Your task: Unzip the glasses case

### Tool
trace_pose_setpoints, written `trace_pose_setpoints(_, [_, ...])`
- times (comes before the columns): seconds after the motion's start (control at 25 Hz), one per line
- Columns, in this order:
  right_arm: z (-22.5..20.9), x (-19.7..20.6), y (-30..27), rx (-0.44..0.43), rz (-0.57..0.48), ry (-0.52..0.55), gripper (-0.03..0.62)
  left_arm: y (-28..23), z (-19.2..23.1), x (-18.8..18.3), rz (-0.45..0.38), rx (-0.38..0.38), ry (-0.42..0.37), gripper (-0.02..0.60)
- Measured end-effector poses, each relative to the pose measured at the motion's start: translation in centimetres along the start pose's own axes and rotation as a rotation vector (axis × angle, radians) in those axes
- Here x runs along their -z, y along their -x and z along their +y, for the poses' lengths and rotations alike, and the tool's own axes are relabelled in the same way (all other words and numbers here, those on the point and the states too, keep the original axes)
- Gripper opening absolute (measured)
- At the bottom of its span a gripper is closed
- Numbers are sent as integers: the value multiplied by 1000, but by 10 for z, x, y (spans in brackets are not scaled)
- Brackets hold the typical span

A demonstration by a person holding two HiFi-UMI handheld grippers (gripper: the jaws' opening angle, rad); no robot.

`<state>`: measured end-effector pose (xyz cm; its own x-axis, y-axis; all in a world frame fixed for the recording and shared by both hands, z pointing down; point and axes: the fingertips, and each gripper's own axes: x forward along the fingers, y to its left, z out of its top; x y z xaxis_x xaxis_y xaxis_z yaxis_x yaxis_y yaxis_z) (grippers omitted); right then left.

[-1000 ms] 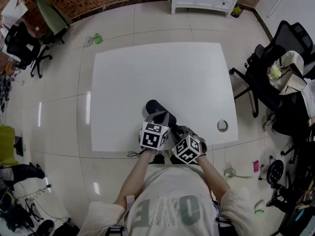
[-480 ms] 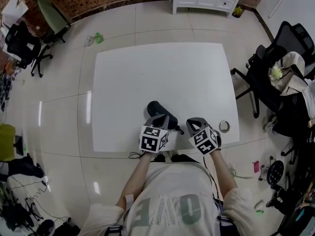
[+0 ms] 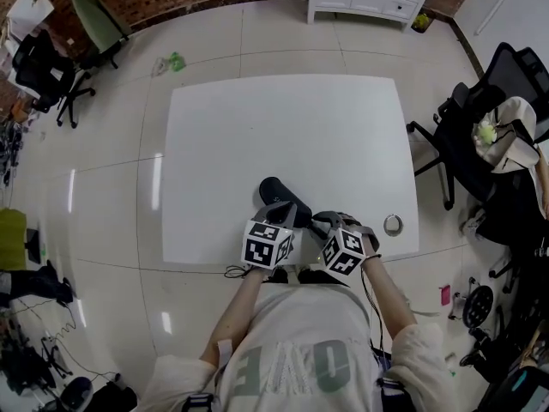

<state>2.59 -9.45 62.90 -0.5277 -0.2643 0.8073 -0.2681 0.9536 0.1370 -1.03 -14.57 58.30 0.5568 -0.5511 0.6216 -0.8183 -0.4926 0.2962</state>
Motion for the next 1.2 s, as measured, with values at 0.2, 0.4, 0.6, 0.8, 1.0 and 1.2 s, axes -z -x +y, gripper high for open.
trace_pose_setpoints(0.2, [-3, 3, -1, 1, 15, 82, 60, -1, -1, -1, -6, 0, 7, 2])
trace_pose_setpoints(0.4, [0, 3, -2, 3, 40, 169, 60, 0, 2, -1, -9, 6, 19, 2])
trace_pose_setpoints(0.6, [4, 4, -1, -9, 66, 200, 55, -1, 1, -2, -7, 14, 24, 2])
trace_pose_setpoints(0.8, [5, 4, -5, -96, 63, 143, 54, -1, 1, -1, -11, 16, 25, 2])
trace_pose_setpoints(1.0, [13, 4, -7, -88, 82, 239, 0, 0, 2, 1, -16, 19, 29, 2])
trace_pose_setpoints(1.2, [0, 6, 2, -39, 76, 164, -2, 0, 2, 1, -17, 21, 31, 2])
